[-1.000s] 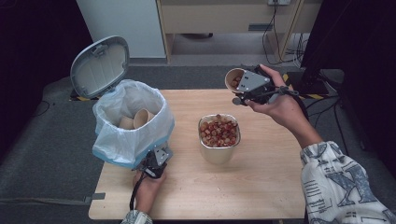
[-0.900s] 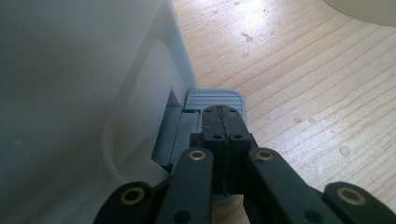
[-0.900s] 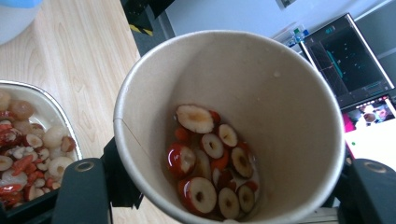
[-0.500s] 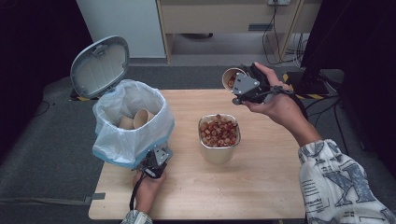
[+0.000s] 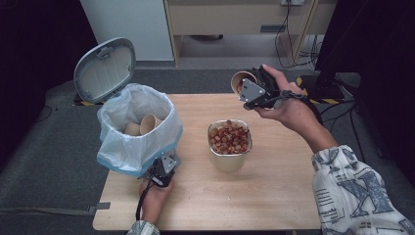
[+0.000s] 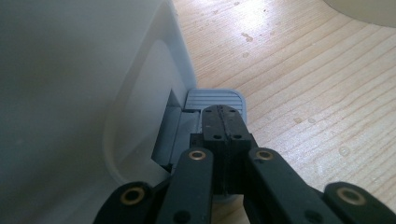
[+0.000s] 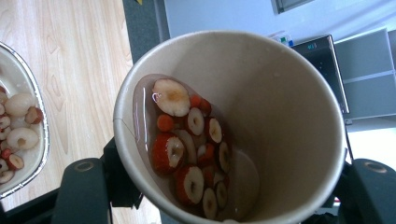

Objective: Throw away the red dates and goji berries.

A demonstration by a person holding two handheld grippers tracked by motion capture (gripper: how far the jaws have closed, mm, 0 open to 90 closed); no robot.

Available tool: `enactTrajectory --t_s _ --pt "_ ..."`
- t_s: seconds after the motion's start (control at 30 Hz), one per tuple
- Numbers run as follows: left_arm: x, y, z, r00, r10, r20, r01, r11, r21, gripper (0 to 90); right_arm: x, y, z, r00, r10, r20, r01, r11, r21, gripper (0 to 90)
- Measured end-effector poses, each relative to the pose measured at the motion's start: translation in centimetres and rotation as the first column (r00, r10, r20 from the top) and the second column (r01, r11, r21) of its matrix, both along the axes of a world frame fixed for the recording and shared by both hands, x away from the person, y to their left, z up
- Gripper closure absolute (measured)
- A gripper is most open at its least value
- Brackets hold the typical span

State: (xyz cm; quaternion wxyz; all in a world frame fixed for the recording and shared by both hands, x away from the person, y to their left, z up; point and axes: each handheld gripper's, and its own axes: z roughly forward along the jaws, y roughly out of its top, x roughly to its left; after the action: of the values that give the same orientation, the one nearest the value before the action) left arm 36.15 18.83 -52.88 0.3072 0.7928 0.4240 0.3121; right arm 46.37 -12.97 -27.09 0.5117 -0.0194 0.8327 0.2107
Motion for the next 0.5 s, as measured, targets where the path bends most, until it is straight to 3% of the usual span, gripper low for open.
enactTrajectory --t_s 0.5 --pt "0.01 0.04 0.03 1.0 -0.002 -0.003 0.002 1.0 0.002 89.3 -0.25 0.31 -0.04 0.9997 0.011 0.022 -0.01 0.999 -0.043 31.0"
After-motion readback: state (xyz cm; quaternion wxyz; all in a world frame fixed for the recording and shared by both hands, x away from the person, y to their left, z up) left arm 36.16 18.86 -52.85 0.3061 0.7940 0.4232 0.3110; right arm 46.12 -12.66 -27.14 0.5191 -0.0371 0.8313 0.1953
